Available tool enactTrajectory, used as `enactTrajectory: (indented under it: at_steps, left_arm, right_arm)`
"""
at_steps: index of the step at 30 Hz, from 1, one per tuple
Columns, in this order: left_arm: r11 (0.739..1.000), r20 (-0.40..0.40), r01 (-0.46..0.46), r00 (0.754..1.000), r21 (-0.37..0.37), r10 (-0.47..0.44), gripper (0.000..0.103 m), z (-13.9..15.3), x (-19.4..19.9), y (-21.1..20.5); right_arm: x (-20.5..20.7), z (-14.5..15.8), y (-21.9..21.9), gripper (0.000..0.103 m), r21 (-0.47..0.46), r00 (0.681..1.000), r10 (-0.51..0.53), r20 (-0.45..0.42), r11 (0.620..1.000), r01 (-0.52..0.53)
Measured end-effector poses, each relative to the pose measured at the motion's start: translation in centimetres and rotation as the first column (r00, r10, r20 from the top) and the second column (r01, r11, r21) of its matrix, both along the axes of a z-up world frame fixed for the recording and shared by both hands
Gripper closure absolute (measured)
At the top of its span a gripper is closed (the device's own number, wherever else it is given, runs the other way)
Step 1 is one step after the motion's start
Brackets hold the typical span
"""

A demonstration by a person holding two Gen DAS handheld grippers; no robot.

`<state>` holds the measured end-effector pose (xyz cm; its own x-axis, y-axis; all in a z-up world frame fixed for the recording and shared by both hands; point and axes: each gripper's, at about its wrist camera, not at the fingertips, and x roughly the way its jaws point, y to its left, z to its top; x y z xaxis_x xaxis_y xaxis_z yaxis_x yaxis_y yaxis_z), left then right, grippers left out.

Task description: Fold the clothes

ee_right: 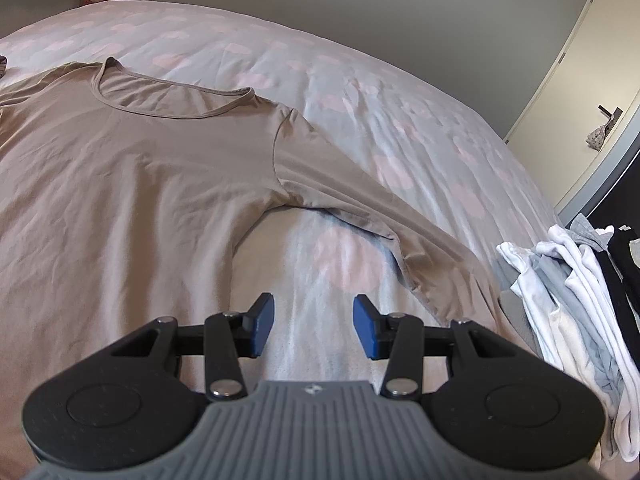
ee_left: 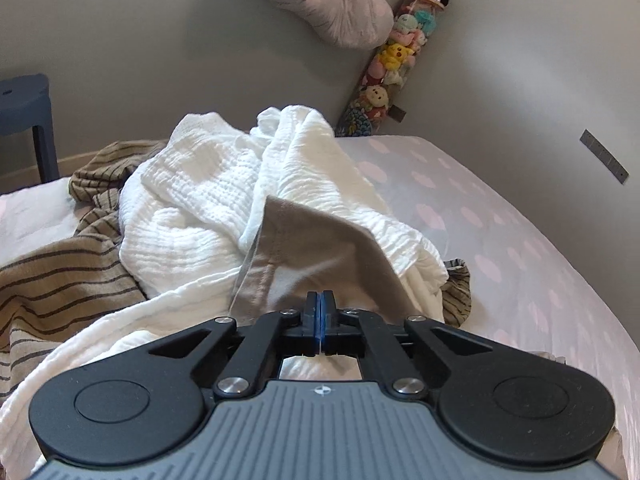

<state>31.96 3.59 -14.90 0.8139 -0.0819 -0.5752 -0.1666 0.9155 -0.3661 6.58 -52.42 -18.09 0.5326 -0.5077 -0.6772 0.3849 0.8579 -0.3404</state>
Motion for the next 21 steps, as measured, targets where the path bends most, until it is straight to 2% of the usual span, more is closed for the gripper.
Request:
enactTrajectory:
  at_steps: [8,12,15,17,18,19,21]
  left_arm:
    - [0.99,0.031,0.118,0.992,0.073,-0.121,0.103,1.4,-1.1,-3.1]
    - [0.988,0.027,0.089,0.995,0.13,-0.093,0.103,1.5,-1.6,-3.5]
    - [0.993,0.008,0.032,0.999,0.115,-0.033,0.101,1.2,-1.6,-2.5]
    - [0.995,-0.004,-0.01,1.0,0.101,0.01,0.081,1.0,-1.7,-1.7]
    - [0.995,-0.006,-0.033,0.999,0.094,0.034,0.06,1.0,-1.7,-1.1]
    - [0.994,0.001,-0.058,0.998,0.094,0.058,0.045,0.9,-1.9,-0.7]
    - [0.989,0.018,-0.104,0.995,0.102,0.103,0.044,0.8,-2.3,0.2]
  right_arm:
    - [0.3,0.5,0.7,0.056,-0.034,0.999,0.03,-0.016,0.999,-0.03]
    - [1.0,2.3,1.4,0.056,0.003,0.999,0.038,0.035,0.999,-0.038]
    - [1.9,3.2,2.3,0.056,0.058,0.996,0.05,0.079,0.997,-0.055]
    - [2.4,3.3,2.9,0.055,0.091,0.994,0.06,0.093,0.993,-0.068]
    - [2.6,3.2,3.2,0.055,0.102,0.993,0.065,0.095,0.992,-0.074]
    - [2.7,2.9,3.6,0.055,0.109,0.993,0.071,0.093,0.991,-0.081]
    - [2.9,2.4,4.3,0.055,0.121,0.993,0.085,0.085,0.988,-0.095]
